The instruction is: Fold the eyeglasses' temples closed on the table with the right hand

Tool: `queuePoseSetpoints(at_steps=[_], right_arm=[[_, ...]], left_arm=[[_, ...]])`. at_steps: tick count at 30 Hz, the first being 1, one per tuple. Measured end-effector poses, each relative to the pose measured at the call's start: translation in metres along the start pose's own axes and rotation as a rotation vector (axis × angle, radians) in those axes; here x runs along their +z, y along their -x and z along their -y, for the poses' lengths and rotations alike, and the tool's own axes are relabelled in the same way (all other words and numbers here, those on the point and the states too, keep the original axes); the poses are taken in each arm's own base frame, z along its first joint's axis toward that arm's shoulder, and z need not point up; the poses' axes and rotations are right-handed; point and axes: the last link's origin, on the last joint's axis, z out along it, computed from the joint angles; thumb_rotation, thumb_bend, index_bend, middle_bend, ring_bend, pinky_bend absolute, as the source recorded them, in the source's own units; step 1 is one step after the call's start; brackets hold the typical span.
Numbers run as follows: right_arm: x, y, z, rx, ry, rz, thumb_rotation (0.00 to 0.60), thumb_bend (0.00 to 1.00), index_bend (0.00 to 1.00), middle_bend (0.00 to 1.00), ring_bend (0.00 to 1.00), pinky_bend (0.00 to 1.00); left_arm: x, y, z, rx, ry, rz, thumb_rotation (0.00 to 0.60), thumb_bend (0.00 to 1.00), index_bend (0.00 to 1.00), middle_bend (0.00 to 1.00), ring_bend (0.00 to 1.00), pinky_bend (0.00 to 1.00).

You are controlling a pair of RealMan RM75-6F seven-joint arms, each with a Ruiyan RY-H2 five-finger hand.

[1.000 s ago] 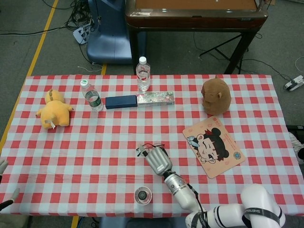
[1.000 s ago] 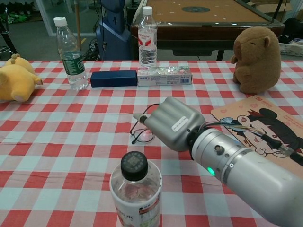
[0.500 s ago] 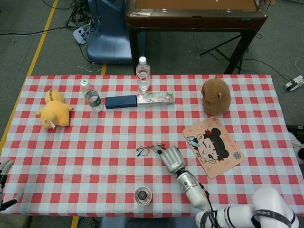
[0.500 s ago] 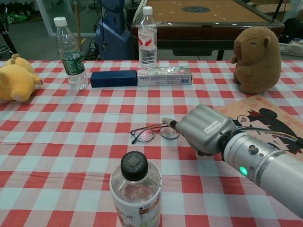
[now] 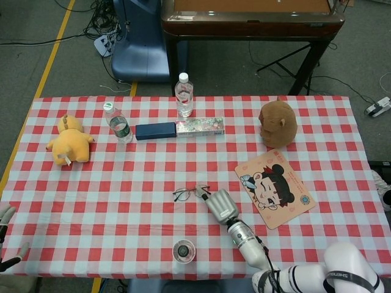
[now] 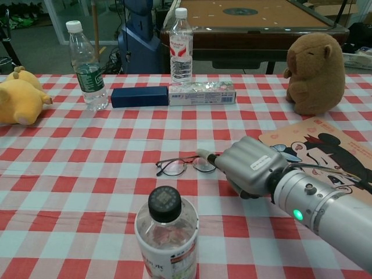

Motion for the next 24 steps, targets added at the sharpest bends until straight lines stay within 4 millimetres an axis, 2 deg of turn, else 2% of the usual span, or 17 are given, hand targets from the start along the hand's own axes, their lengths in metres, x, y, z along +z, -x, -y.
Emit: queuePoseSetpoints(at_steps=[8,14,20,22,24], right_arm=[[-0.025,-0.027,-0.031,0.042,0.041,-0.079,0.6,0.72,0.0,0.92,0.99,0.9],[-0.056,-0.027,-0.07,0.038,0.112,-0.095,0.6,0.69,0.0,0.86,0.95,0.9],[-0.09,-0.018,-0.109,0.076,0.204,-0.111,0.6,0.65,0.0,0.72,0.78,0.88],[-0.101,-0.016,-0.122,0.101,0.237,-0.118,0.6,0.63,0.0,0.65,0.69,0.83],[-0.111,-0.014,-0.132,0.125,0.264,-0.126,0.6,0.6,0.0,0.56,0.59,0.73]], left_arm=[[0.002,0.0,-0.004,0.004,0.009,0.002,0.6,0.32,0.0,0.0,0.0,0.0],[0.004,-0.004,-0.004,0.008,0.014,-0.009,0.6,0.32,0.0,0.0,0.0,0.0],[0.007,-0.006,-0.006,0.014,0.022,-0.017,0.6,0.32,0.0,0.0,0.0,0.0],[0.009,-0.006,-0.007,0.018,0.027,-0.017,0.6,0.32,0.0,0.0,0.0,0.0],[0.01,-0.006,-0.009,0.021,0.035,-0.02,0.6,0.32,0.0,0.0,0.0,0.0]])
